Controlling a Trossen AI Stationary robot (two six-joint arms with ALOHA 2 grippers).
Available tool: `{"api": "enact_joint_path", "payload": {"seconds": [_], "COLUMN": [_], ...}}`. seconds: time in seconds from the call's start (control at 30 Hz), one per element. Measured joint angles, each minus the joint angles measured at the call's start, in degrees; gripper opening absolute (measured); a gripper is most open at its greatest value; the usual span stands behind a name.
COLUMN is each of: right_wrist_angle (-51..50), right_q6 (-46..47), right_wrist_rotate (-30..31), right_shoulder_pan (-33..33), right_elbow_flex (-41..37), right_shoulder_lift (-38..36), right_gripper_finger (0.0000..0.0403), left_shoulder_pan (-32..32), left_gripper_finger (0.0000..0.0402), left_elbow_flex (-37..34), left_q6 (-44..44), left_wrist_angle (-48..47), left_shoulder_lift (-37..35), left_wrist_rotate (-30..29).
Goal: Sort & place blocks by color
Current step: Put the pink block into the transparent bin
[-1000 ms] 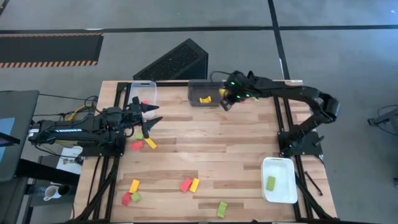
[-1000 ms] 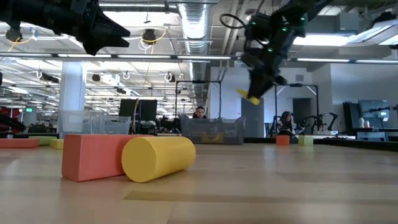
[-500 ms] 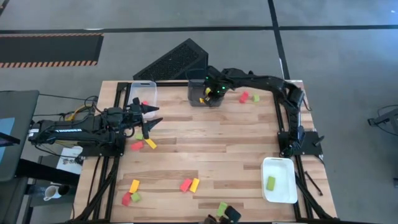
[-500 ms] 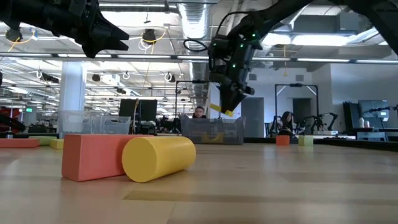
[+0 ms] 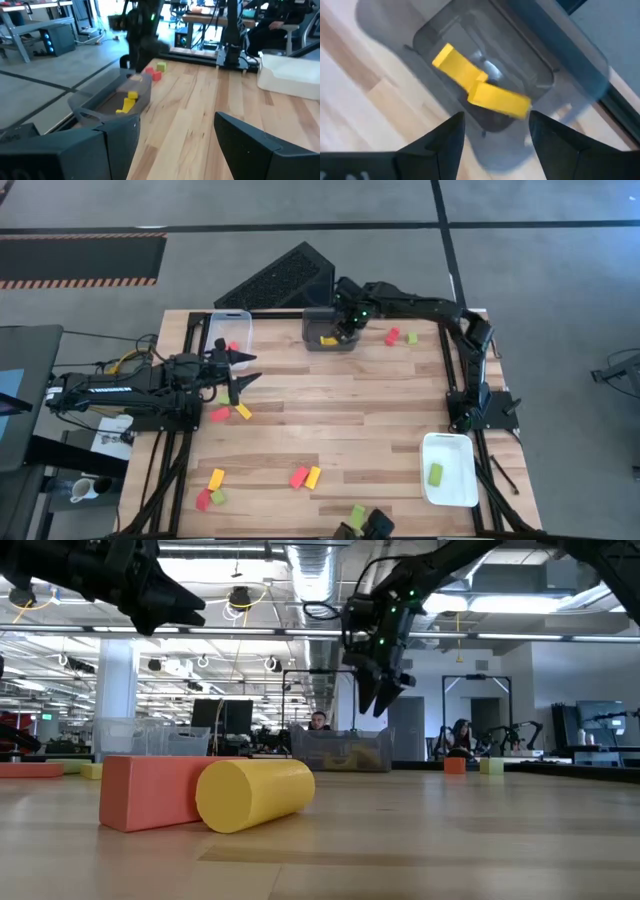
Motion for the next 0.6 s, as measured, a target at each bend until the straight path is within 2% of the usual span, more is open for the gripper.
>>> {"api": "enact_joint_path", "payload": {"seconds": [0.13, 0.27, 0.43, 0.6], "right_wrist_angle": [-3.8, -4.8, 1.9, 12.2], "right_q6": [-0.5, -1.1, -0.8, 3.6], "right_wrist_rotate": [0.0, 1.3, 3.1, 3.1], "right_shoulder_pan": [3.2, 9.2, 18.7, 27.1], "right_elbow_flex": [0.0, -0.9, -8.3, -18.1], "right_shoulder_lift": [-4.4, -9.1, -16.1, -21.8], "right_gripper_finger": [0.0237, 0.0231, 0.0228, 0.0228], "left_shoulder_pan": [0.0, 0.0, -1.4, -5.9], "left_gripper_finger": [0.0245, 0.0245, 0.0245, 0.0245], "left_elbow_flex": [0.0, 0.0, 0.0, 0.0], "left_q6": [-1.3, -5.6, -11.4, -17.0], "left_wrist_angle": [-2.9, -7.8, -13.3, -16.7], "left_shoulder_lift": [0.0, 0.0, 0.0, 0.0], "left_wrist_rotate": [0.1, 1.1, 6.8, 7.1]}}
